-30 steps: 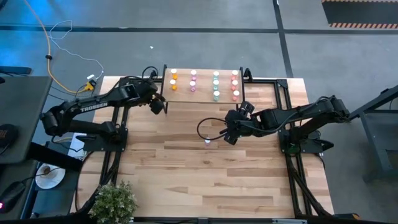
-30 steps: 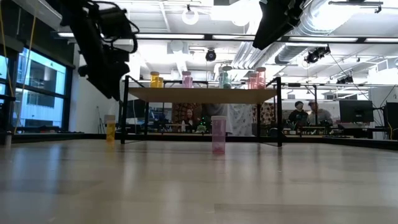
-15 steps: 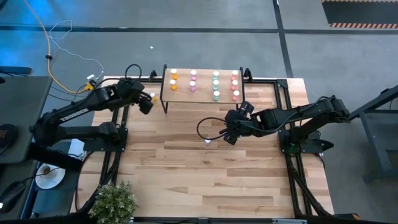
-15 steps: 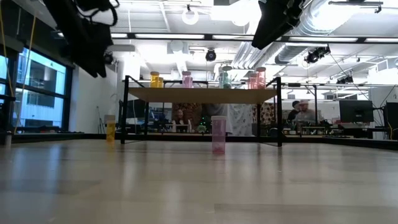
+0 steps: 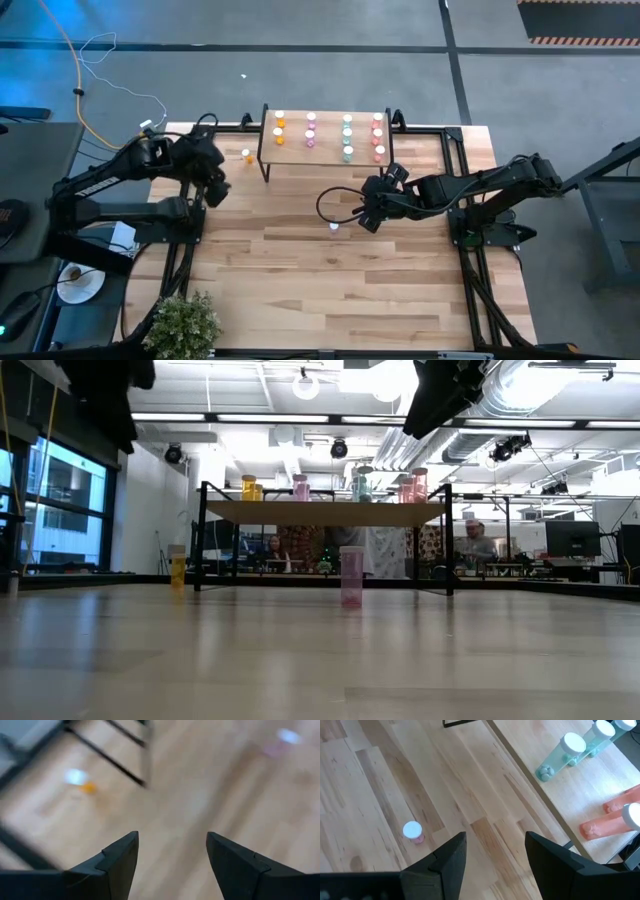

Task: Pick and place medicine bottles onto shelf by color
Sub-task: Adjust the plant on the table

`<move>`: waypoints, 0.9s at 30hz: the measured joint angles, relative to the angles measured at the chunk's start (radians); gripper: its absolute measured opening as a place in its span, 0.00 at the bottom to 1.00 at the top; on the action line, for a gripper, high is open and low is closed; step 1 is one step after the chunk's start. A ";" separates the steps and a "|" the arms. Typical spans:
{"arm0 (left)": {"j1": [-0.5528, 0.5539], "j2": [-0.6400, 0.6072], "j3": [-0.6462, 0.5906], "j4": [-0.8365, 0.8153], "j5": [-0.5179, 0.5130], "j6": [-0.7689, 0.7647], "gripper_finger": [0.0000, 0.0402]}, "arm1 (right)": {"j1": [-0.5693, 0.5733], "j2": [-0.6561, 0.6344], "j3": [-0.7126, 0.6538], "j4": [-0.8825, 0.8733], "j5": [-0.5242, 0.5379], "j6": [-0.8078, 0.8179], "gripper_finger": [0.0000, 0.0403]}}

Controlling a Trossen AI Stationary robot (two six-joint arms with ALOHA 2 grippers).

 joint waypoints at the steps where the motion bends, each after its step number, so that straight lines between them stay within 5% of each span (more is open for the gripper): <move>1: -0.014 -0.003 0.003 -0.015 0.047 0.000 0.56 | 0.000 0.000 0.000 0.001 0.000 0.000 0.48; 7: -0.134 -0.023 0.006 -0.114 0.297 -0.018 0.56 | 0.000 0.000 0.000 0.001 0.000 0.000 0.48; 27: -0.640 -0.061 0.006 -0.114 0.376 -0.442 0.56 | 0.000 0.000 0.000 0.010 0.003 0.081 0.48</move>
